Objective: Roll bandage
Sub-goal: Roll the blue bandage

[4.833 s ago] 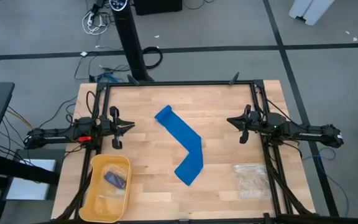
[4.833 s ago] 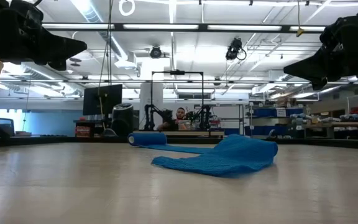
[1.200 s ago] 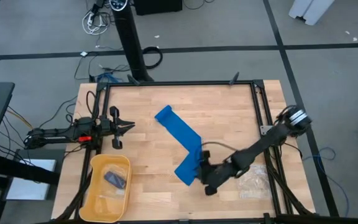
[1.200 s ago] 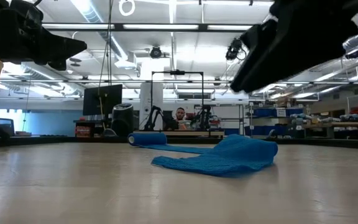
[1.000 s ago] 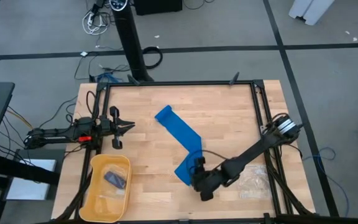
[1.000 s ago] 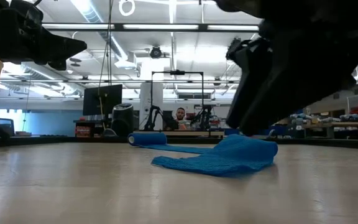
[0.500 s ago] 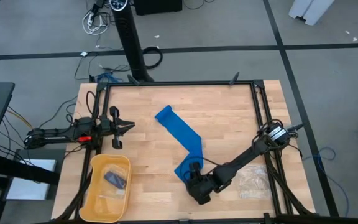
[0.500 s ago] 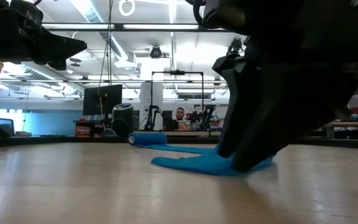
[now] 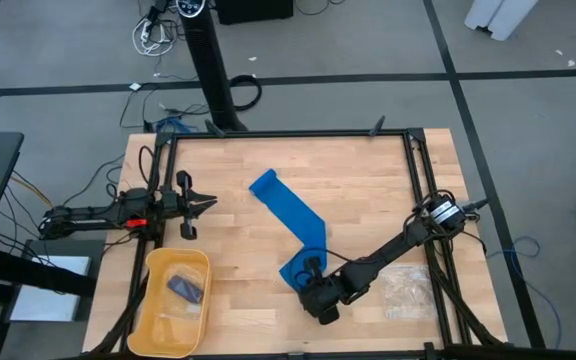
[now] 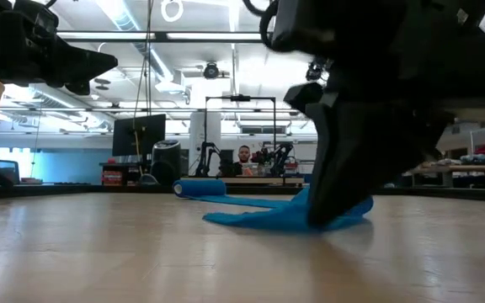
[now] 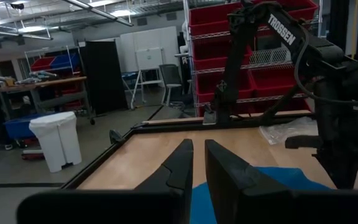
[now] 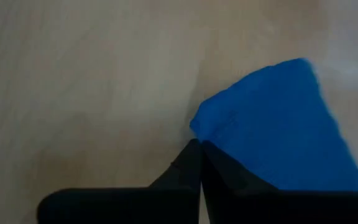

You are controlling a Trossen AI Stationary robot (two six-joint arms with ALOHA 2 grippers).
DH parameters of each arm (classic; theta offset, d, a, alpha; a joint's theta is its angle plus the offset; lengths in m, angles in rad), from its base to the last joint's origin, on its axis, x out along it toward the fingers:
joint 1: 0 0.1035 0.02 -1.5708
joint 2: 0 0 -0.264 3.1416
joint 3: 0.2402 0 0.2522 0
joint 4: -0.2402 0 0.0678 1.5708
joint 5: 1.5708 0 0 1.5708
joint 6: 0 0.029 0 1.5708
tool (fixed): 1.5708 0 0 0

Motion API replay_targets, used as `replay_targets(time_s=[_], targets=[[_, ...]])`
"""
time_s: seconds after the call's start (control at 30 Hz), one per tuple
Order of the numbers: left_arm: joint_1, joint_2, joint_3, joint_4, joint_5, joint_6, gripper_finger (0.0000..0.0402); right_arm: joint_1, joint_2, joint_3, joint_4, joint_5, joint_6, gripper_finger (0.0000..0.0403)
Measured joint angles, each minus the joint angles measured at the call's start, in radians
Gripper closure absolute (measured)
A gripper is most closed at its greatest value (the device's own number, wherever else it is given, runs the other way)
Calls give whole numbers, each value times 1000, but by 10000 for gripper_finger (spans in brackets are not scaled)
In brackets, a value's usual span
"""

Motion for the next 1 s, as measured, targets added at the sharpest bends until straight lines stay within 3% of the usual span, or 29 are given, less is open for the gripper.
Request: replay_targets(time_s=[0.1, 0.27, 0.4, 0.5, 0.63, 0.83, 1.0], targets=[[0, 0, 0, 0, 0, 0, 353, 23, -34, 0, -6, 85, 31, 395], [0, 0, 0, 0, 0, 0, 353, 77, -99, 0, -85, 332, 137, 398], [0, 0, 0, 0, 0, 0, 353, 112, -151, 1, -227, 536, 393, 400], [0, 0, 0, 0, 0, 0, 353, 128, -160, 1, -375, 632, 623, 400], [0, 0, 0, 0, 0, 0, 353, 147, -151, -9, -562, 683, 903, 399], [0, 0, 0, 0, 0, 0, 353, 190, -151, -78, -669, 714, 1257, 401], [0, 0, 0, 0, 0, 0, 353, 217, -151, -139, -676, 654, 1411, 399]])
